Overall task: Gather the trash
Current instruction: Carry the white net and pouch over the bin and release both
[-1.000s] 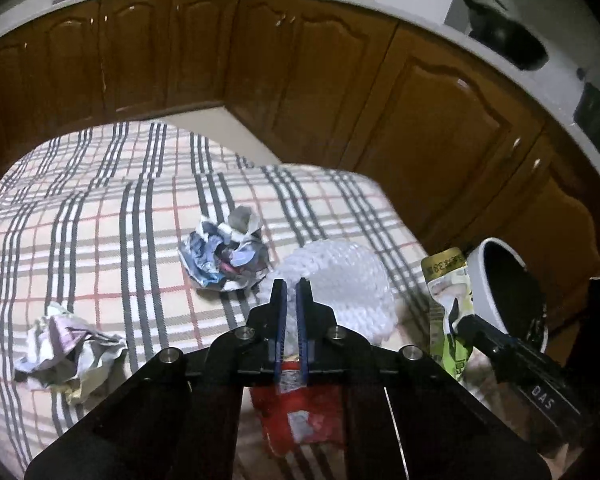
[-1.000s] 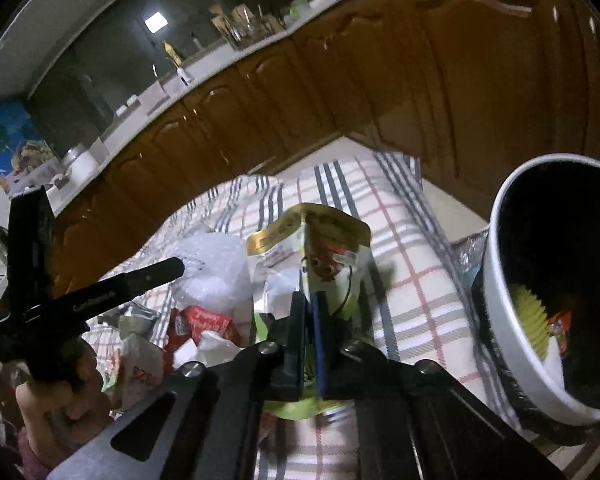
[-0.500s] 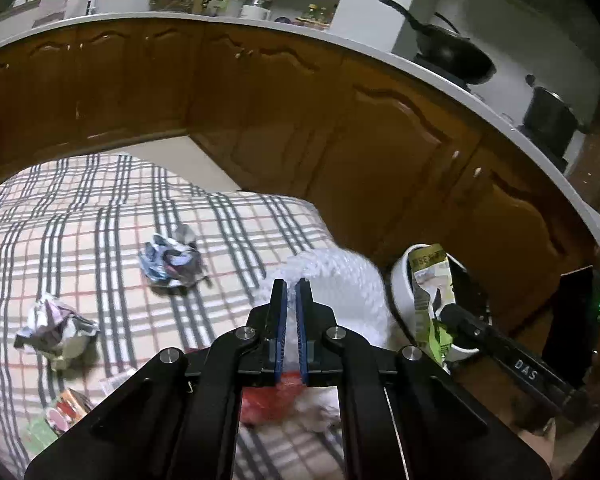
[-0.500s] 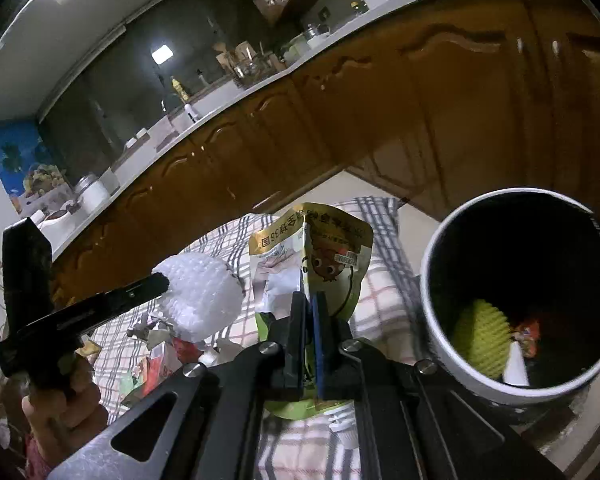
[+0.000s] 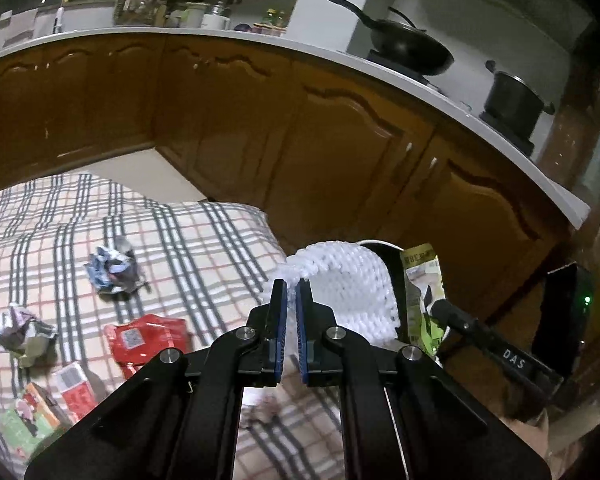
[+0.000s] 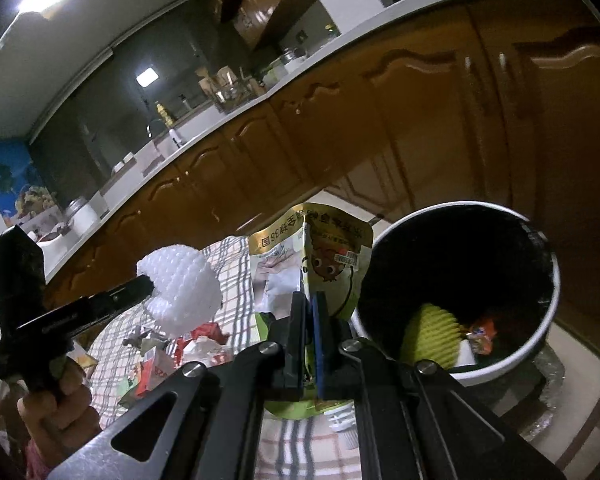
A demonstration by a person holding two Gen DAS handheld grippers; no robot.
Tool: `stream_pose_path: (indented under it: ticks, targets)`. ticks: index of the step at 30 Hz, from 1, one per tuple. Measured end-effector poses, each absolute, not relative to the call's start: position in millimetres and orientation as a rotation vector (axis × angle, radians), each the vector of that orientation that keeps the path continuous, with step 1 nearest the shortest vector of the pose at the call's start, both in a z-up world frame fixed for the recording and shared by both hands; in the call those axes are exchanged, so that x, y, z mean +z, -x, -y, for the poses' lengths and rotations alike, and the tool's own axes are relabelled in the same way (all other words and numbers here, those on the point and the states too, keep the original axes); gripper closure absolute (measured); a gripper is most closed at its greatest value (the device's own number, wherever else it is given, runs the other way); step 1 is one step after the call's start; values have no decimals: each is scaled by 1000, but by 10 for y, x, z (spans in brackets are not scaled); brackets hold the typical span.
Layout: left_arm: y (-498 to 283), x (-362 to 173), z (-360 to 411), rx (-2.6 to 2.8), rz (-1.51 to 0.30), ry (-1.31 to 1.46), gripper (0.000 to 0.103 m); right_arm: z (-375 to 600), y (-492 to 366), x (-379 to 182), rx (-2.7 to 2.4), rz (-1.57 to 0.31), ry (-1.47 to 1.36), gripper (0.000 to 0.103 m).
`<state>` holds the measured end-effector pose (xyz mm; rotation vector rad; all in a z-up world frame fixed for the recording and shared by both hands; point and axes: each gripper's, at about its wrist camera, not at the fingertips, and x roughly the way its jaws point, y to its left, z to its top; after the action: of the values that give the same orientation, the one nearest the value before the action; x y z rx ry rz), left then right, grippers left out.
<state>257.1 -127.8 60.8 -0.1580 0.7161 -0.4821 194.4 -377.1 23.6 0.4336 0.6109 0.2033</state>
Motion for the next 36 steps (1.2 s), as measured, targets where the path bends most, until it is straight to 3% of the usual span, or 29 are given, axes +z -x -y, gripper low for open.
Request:
stream_pose_path:
  ticks: [36]
  targets:
    - [-3060,171,2755,-584,-851,18,99,4513,-2522,-37,31,-754,-378,100]
